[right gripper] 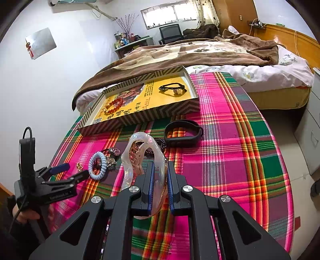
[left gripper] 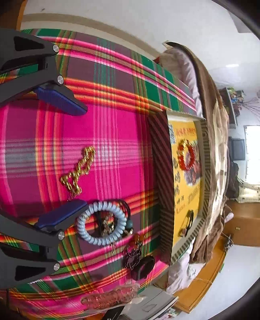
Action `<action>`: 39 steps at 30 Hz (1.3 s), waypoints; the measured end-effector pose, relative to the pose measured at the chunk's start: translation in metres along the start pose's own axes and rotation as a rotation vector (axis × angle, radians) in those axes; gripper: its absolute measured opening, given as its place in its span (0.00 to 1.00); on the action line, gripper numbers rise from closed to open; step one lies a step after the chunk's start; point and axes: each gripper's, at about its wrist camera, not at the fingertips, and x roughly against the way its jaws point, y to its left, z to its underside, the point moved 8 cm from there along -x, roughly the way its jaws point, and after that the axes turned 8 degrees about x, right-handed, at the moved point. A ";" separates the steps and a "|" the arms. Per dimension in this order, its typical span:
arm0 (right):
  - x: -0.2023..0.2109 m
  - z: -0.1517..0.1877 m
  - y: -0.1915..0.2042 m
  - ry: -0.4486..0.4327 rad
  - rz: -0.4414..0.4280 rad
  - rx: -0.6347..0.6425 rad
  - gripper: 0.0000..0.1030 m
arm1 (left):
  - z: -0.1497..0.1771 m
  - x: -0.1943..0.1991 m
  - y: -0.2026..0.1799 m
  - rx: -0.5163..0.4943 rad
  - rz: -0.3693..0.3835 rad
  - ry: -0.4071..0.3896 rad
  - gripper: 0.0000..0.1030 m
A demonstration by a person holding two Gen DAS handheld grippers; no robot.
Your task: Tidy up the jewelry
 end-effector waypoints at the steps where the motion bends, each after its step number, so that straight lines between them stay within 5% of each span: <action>1: 0.000 0.000 0.000 0.000 -0.001 -0.001 0.12 | 0.000 0.000 -0.001 -0.003 -0.001 -0.005 0.82; 4: 0.000 0.000 0.000 0.001 -0.003 -0.003 0.12 | 0.000 0.003 -0.003 -0.016 0.011 -0.012 0.68; 6: 0.000 0.000 -0.002 -0.002 -0.002 -0.007 0.12 | 0.000 0.006 -0.007 -0.037 0.022 -0.019 0.49; 10: 0.002 0.000 -0.003 -0.005 0.001 -0.013 0.12 | 0.000 0.008 -0.011 -0.047 0.032 -0.026 0.32; 11: 0.002 0.000 -0.004 -0.006 0.001 -0.015 0.12 | 0.000 0.009 -0.010 -0.046 0.029 -0.028 0.16; 18: 0.002 0.000 -0.004 -0.005 0.004 -0.012 0.12 | -0.001 0.015 -0.004 -0.021 0.065 -0.036 0.06; 39: 0.011 -0.011 0.000 -0.037 0.009 0.000 0.12 | -0.032 0.061 0.005 0.022 0.148 -0.134 0.06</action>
